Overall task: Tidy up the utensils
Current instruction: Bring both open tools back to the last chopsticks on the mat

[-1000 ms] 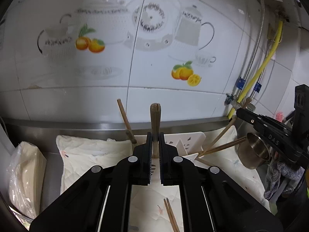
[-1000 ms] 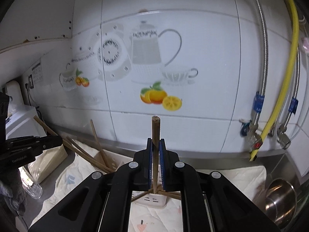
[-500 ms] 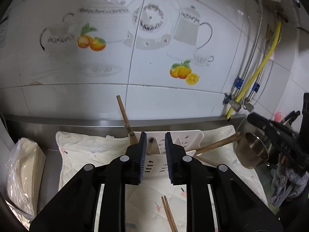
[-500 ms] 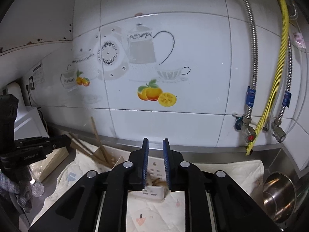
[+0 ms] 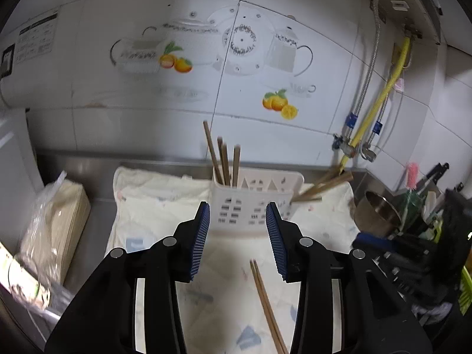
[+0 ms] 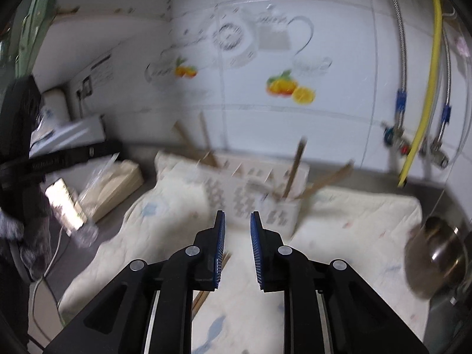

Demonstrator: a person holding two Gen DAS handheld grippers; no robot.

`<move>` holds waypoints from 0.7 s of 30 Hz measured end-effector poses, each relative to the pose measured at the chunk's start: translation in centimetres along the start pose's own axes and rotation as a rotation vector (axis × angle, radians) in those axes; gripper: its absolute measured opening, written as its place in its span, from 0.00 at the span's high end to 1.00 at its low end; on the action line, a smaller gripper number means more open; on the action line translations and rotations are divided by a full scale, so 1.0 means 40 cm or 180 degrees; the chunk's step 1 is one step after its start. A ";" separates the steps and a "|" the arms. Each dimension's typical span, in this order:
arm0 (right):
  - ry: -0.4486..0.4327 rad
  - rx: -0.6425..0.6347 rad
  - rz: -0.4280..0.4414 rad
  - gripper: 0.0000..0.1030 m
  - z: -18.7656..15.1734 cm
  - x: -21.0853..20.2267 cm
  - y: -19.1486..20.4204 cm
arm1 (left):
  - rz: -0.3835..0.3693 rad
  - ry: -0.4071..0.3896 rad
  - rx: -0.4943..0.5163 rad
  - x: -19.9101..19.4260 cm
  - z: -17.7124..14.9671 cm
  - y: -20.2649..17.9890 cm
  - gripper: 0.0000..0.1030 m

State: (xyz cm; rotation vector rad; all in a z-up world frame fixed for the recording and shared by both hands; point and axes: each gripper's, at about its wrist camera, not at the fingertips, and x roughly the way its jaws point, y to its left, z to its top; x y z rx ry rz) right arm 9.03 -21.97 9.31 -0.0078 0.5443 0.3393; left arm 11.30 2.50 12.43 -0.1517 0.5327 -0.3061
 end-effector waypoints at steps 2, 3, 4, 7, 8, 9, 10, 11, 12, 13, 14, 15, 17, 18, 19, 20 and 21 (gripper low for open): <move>0.0099 -0.0002 0.0073 0.83 -0.043 0.006 0.024 | 0.0037 0.0008 -0.0013 -0.012 -0.026 0.006 0.58; 0.0140 -0.0016 0.0085 0.83 -0.069 0.008 0.039 | 0.0053 0.0014 -0.0015 -0.018 -0.041 0.009 0.57; 0.0164 -0.0043 0.0078 0.83 -0.089 0.009 0.052 | 0.0077 0.0020 -0.0029 -0.024 -0.058 0.013 0.55; 0.0289 -0.0024 0.0145 0.83 -0.150 0.020 0.080 | 0.0086 0.0054 -0.0124 -0.034 -0.100 0.029 0.55; 0.0335 -0.0006 0.0159 0.83 -0.172 0.027 0.090 | 0.0093 0.0065 -0.0158 -0.037 -0.113 0.035 0.55; 0.0361 0.0001 0.0162 0.83 -0.189 0.030 0.097 | 0.0107 0.0073 -0.0194 -0.040 -0.129 0.042 0.55; 0.0392 0.0011 0.0176 0.83 -0.204 0.034 0.104 | 0.0115 0.0077 -0.0216 -0.044 -0.140 0.046 0.55; 0.0428 0.0037 0.0199 0.83 -0.218 0.040 0.110 | 0.0122 0.0087 -0.0247 -0.047 -0.154 0.051 0.55; 0.0497 0.0080 0.0245 0.83 -0.241 0.050 0.118 | 0.0124 0.0094 -0.0263 -0.049 -0.162 0.055 0.55; 0.0533 0.0090 0.0255 0.83 -0.253 0.057 0.122 | 0.0134 0.0103 -0.0286 -0.051 -0.175 0.059 0.55; 0.0576 0.0104 0.0258 0.83 -0.268 0.066 0.126 | 0.0148 0.0111 -0.0303 -0.052 -0.185 0.064 0.55; 0.0636 0.0122 0.0270 0.83 -0.287 0.078 0.132 | 0.0166 0.0120 -0.0316 -0.052 -0.194 0.067 0.55; 0.0737 0.0183 0.0304 0.83 -0.314 0.098 0.138 | 0.0202 0.0151 -0.0349 -0.053 -0.217 0.077 0.55; 0.0791 0.0225 0.0320 0.83 -0.330 0.110 0.141 | 0.0209 0.0165 -0.0375 -0.053 -0.227 0.082 0.55; 0.0831 0.0262 0.0331 0.83 -0.342 0.119 0.143 | 0.0218 0.0187 -0.0411 -0.052 -0.238 0.089 0.55; 0.0890 0.0331 0.0352 0.84 -0.357 0.132 0.143 | 0.0222 0.0199 -0.0427 -0.050 -0.244 0.093 0.55; 0.0932 0.0389 0.0376 0.84 -0.366 0.141 0.143 | 0.0228 0.0212 -0.0449 -0.049 -0.251 0.098 0.55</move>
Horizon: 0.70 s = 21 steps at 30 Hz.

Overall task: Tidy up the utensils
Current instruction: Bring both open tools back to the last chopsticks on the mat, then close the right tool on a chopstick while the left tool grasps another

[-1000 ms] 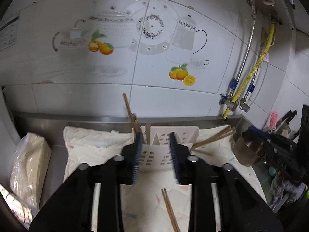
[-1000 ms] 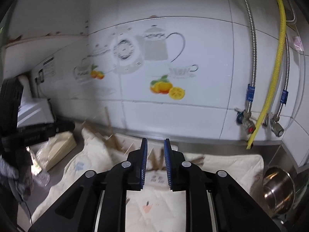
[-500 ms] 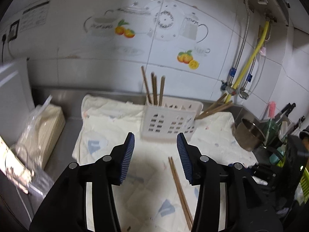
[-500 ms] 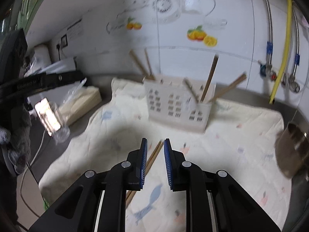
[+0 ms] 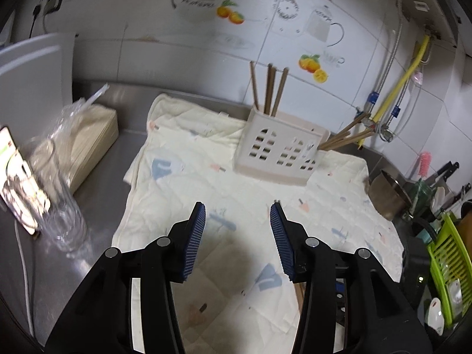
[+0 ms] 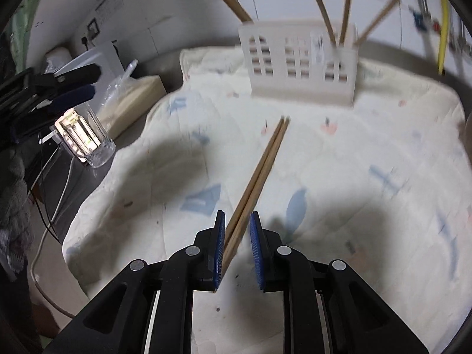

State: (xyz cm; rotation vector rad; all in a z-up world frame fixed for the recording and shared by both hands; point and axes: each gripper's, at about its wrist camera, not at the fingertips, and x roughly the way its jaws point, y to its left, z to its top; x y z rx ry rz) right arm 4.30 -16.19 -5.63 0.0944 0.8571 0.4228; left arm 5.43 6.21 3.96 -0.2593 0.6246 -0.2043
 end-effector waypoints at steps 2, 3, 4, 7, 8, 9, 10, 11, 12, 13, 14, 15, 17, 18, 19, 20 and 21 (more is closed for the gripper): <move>0.0042 0.0063 0.0017 0.86 -0.008 0.014 -0.003 | 0.0011 0.0023 -0.0039 0.004 -0.012 0.011 0.55; 0.0071 0.0101 0.0022 0.88 -0.012 0.024 -0.003 | 0.0016 0.0028 -0.0048 0.004 -0.017 0.013 0.55; 0.0090 0.0137 0.0029 0.88 -0.015 0.030 -0.004 | 0.0020 0.0034 -0.0063 0.005 -0.021 0.017 0.55; 0.0130 0.0240 0.0045 0.91 -0.023 0.044 -0.009 | 0.0027 0.0050 -0.0090 0.008 -0.028 0.025 0.55; 0.0129 0.0264 0.0057 0.91 -0.023 0.045 -0.009 | 0.0034 0.0054 -0.0097 0.009 -0.029 0.027 0.55; 0.0124 0.0280 0.0051 0.91 -0.022 0.044 -0.008 | 0.0037 0.0057 -0.0104 0.010 -0.031 0.028 0.55; 0.0126 0.0292 0.0037 0.91 -0.021 0.044 -0.008 | 0.0031 0.0064 -0.0113 0.012 -0.033 0.029 0.55; 0.0130 0.0323 0.0020 0.91 -0.021 0.045 -0.008 | 0.0028 0.0067 -0.0116 0.013 -0.035 0.030 0.55; 0.0127 0.0343 0.0015 0.91 -0.021 0.045 -0.009 | 0.0027 0.0069 -0.0117 0.014 -0.037 0.030 0.55; 0.0126 0.0356 0.0011 0.91 -0.020 0.044 -0.011 | 0.0024 0.0073 -0.0117 0.015 -0.037 0.030 0.55; 0.0123 0.0390 0.0005 0.91 -0.021 0.043 -0.013 | 0.0021 0.0077 -0.0119 0.016 -0.038 0.031 0.55; 0.0122 0.0414 0.0011 0.91 -0.021 0.041 -0.017 | 0.0026 0.0081 -0.0119 0.017 -0.040 0.032 0.55; 0.0138 0.0480 0.0018 0.91 -0.022 0.040 -0.025 | 0.0040 0.0088 -0.0131 0.018 -0.043 0.034 0.55; 0.0145 0.0487 0.0004 0.91 -0.021 0.040 -0.025 | 0.0039 0.0087 -0.0145 0.018 -0.044 0.036 0.55; 0.0151 0.0473 -0.0026 0.91 -0.020 0.040 -0.022 | 0.0040 0.0087 -0.0152 0.018 -0.044 0.037 0.55; 0.0154 0.0458 -0.0064 0.91 -0.020 0.041 -0.016 | 0.0041 0.0085 -0.0160 0.017 -0.046 0.038 0.55; 0.0154 0.0433 -0.0096 0.91 -0.020 0.043 -0.010 | 0.0040 0.0086 -0.0163 0.017 -0.047 0.039 0.55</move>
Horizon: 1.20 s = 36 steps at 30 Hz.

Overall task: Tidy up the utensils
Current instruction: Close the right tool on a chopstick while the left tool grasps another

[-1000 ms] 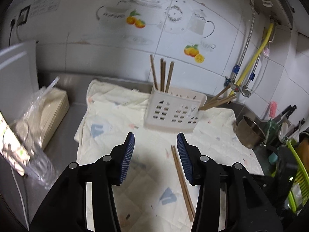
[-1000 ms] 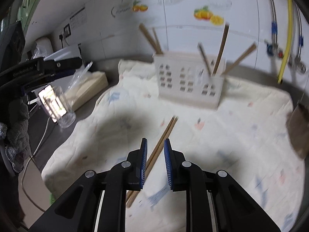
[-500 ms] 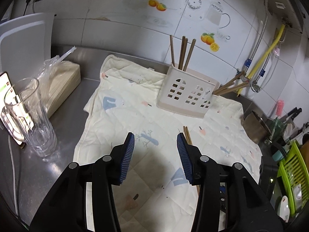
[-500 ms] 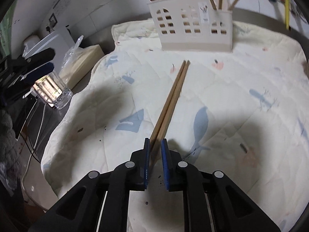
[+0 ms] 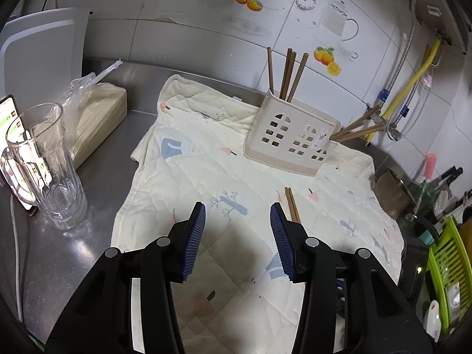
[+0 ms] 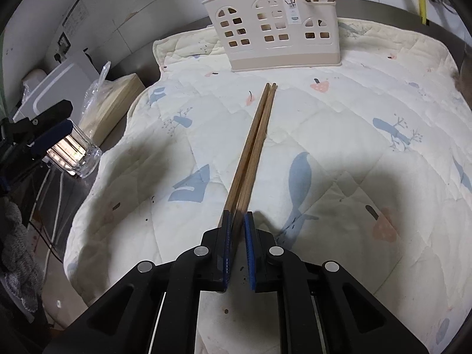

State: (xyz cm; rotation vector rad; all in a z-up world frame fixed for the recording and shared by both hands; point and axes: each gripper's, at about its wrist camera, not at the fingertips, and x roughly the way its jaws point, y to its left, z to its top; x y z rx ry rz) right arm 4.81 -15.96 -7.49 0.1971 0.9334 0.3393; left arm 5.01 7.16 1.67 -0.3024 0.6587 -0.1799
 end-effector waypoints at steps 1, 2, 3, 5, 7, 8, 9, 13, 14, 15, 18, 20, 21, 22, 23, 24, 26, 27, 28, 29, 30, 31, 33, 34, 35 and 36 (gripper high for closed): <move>-0.0016 -0.0039 -0.0058 0.91 0.000 0.001 0.006 | 0.0000 0.0002 -0.0003 0.000 -0.001 0.000 0.55; -0.0032 -0.0077 -0.0139 0.91 -0.001 0.004 0.014 | 0.0001 0.0005 -0.0005 0.000 -0.002 -0.001 0.55; -0.0023 -0.0085 -0.0160 0.92 -0.001 0.010 0.015 | 0.0001 0.0007 -0.0007 0.000 -0.002 -0.002 0.55; -0.0049 -0.0107 -0.0228 0.92 0.001 0.014 0.018 | -0.0001 0.0011 -0.0006 0.000 -0.004 -0.003 0.55; -0.0057 -0.0148 -0.0266 0.92 0.001 0.016 0.022 | -0.0007 0.0024 0.0003 0.002 -0.008 -0.006 0.55; -0.0058 -0.0161 -0.0260 0.91 0.001 0.015 0.022 | -0.0002 0.0033 0.0013 0.003 -0.011 -0.009 0.55; -0.0061 -0.0166 -0.0253 0.91 0.001 0.013 0.020 | -0.0006 0.0047 0.0020 0.005 -0.013 -0.012 0.55; -0.0123 -0.0194 -0.0250 0.92 -0.006 -0.004 0.011 | -0.0023 0.0103 0.0043 0.016 -0.029 -0.021 0.55; -0.0155 -0.0215 -0.0270 0.92 -0.008 -0.011 0.010 | -0.0031 0.0122 0.0046 0.020 -0.033 -0.024 0.55; -0.0193 -0.0245 -0.0282 0.92 -0.010 -0.022 0.007 | -0.0047 0.0154 0.0055 0.027 -0.040 -0.030 0.55; -0.0321 -0.0336 -0.0337 0.93 -0.013 -0.054 -0.002 | -0.0107 0.0262 0.0124 0.048 -0.065 -0.056 0.55; -0.0422 -0.0416 -0.0376 0.94 -0.013 -0.078 -0.007 | -0.0152 0.0332 0.0178 0.061 -0.084 -0.076 0.57; -0.0492 -0.0458 -0.0377 0.94 -0.012 -0.095 -0.010 | -0.0178 0.0372 0.0208 0.068 -0.095 -0.088 0.57; -0.0539 -0.0486 -0.0378 0.94 -0.008 -0.105 -0.010 | -0.0223 0.0423 0.0255 0.078 -0.109 -0.104 0.57; -0.0585 -0.0516 -0.0387 0.94 -0.007 -0.116 -0.010 | -0.0249 0.0457 0.0284 0.084 -0.120 -0.115 0.57; -0.0641 -0.0551 -0.0396 0.94 -0.006 -0.128 -0.011 | -0.0279 0.0498 0.0314 0.092 -0.131 -0.126 0.57; -0.0737 -0.0614 -0.0403 0.94 -0.003 -0.150 -0.012 | -0.0383 0.0618 0.0375 0.112 -0.159 -0.155 0.59; -0.0763 -0.0624 -0.0401 0.94 -0.002 -0.156 -0.015 | -0.0425 0.0665 0.0396 0.120 -0.170 -0.166 0.61; -0.0784 -0.0624 -0.0396 0.94 -0.001 -0.164 -0.018 | -0.0453 0.0705 0.0417 0.128 -0.179 -0.176 0.62; -0.0804 -0.0626 -0.0391 0.94 0.000 -0.170 -0.023 | -0.0464 0.0733 0.0433 0.134 -0.187 -0.183 0.62; -0.0834 -0.0626 -0.0396 0.94 0.002 -0.180 -0.030 | -0.0481 0.0764 0.0449 0.141 -0.195 -0.192 0.64; -0.0854 -0.0619 -0.0395 0.94 0.004 -0.187 -0.034 | -0.0511 0.0799 0.0468 0.150 -0.202 -0.203 0.66; -0.0898 -0.0600 -0.0376 0.94 0.010 -0.202 -0.046 | -0.0536 0.0840 0.0499 0.161 -0.210 -0.217 0.68; -0.0919 -0.0586 -0.0373 0.94 0.009 -0.212 -0.050 | -0.0526 0.0853 0.0527 0.168 -0.213 -0.225 0.70; -0.0934 -0.0581 -0.0372 0.94 0.011 -0.217 -0.052 | -0.0507 0.0870 0.0542 0.175 -0.215 -0.230 0.70; -0.0963 -0.0570 -0.0364 0.94 0.014 -0.227 -0.058 | -0.0491 0.0888 0.0546 0.182 -0.216 -0.233 0.70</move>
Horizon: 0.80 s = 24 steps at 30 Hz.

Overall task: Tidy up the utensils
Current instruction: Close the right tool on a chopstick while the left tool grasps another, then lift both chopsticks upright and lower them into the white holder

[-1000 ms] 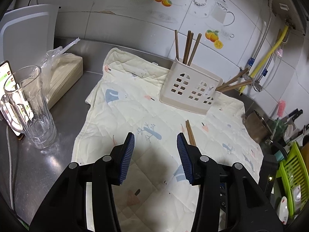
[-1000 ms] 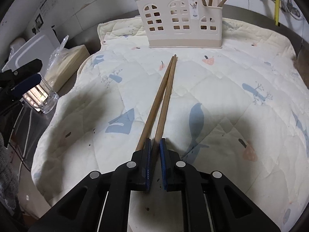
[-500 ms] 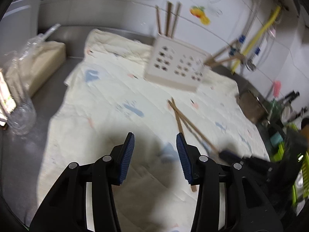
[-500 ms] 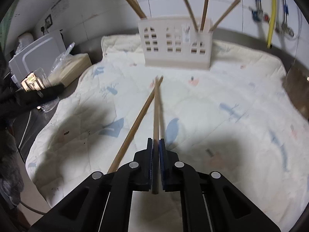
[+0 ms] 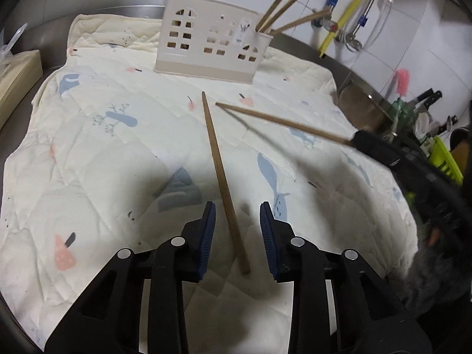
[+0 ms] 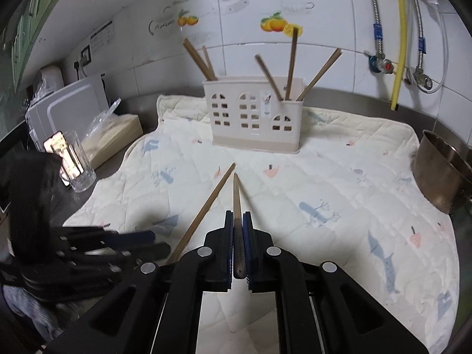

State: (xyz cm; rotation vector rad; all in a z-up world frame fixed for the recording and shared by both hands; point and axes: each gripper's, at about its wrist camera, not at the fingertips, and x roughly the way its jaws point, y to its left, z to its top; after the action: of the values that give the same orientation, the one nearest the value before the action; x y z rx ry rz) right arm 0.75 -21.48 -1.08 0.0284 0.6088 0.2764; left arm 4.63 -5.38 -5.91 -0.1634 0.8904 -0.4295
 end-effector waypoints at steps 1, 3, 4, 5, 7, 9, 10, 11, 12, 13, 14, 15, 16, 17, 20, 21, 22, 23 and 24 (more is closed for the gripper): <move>-0.0016 0.0005 -0.0001 0.94 0.001 -0.005 -0.002 | 0.0015 0.0019 -0.0008 0.008 0.001 0.000 0.72; -0.0051 0.0003 -0.0003 0.94 0.008 -0.015 -0.009 | 0.0050 0.0072 -0.0026 0.029 0.002 0.000 0.75; -0.0068 0.0002 0.0001 0.94 0.010 -0.020 -0.012 | 0.0061 0.0098 -0.0027 0.035 0.002 0.001 0.78; -0.0078 0.0003 0.0011 0.94 0.013 -0.023 -0.015 | 0.0083 0.0123 -0.0016 0.043 0.002 -0.001 0.79; -0.0097 0.0002 0.0012 0.94 0.015 -0.029 -0.018 | 0.0212 0.0119 0.0068 0.056 0.000 -0.010 0.84; -0.0112 -0.0005 0.0009 0.94 0.019 -0.033 -0.020 | 0.0284 0.0110 0.0104 0.058 0.004 -0.015 0.87; -0.0122 -0.0005 0.0006 0.94 0.021 -0.035 -0.021 | 0.0298 0.0112 0.0105 0.059 0.006 -0.014 0.90; -0.0126 -0.0004 0.0004 0.94 0.023 -0.035 -0.022 | 0.0316 0.0110 0.0102 0.060 0.008 -0.012 0.92; -0.0134 0.0001 0.0007 0.94 0.026 -0.037 -0.023 | 0.0312 0.0111 0.0087 0.059 0.010 -0.010 0.92; -0.0141 0.0006 0.0012 0.94 0.029 -0.039 -0.024 | 0.0305 0.0111 0.0053 0.056 0.014 -0.005 0.93; -0.0152 0.0008 0.0013 0.94 0.033 -0.040 -0.025 | 0.0309 0.0100 0.0038 0.051 0.016 -0.002 0.94; -0.0162 0.0008 0.0011 0.94 0.037 -0.042 -0.027 | 0.0306 0.0077 0.0037 0.042 0.021 0.000 0.94; -0.0173 0.0009 0.0008 0.94 0.040 -0.044 -0.029 | 0.0292 0.0048 0.0041 0.030 0.027 0.001 0.94; -0.0182 0.0008 0.0010 0.94 0.044 -0.047 -0.031 | 0.0267 0.0012 0.0056 0.016 0.034 0.002 0.94; -0.0220 0.0007 0.0011 0.94 0.067 -0.057 -0.043 | 0.0272 -0.0131 0.0136 -0.030 0.064 -0.004 0.95; -0.0230 0.0009 0.0010 0.94 0.074 -0.059 -0.046 | 0.0272 -0.0189 0.0160 -0.048 0.076 -0.006 0.95; -0.0252 0.0015 0.0013 0.94 0.086 -0.063 -0.052 | 0.0263 -0.0266 0.0182 -0.071 0.094 -0.008 0.95; -0.0281 0.0016 0.0016 0.94 0.099 -0.067 -0.057 | 0.0254 -0.0331 0.0197 -0.090 0.109 -0.008 0.95; -0.0299 0.0011 0.0015 0.94 0.108 -0.072 -0.059 | 0.0246 -0.0423 0.0216 -0.113 0.130 -0.008 0.95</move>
State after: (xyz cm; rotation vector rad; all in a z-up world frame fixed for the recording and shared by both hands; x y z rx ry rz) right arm 1.53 -24.27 3.85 0.0460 0.5158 0.2771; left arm 6.10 -3.94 0.69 -0.0939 0.7482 -0.3720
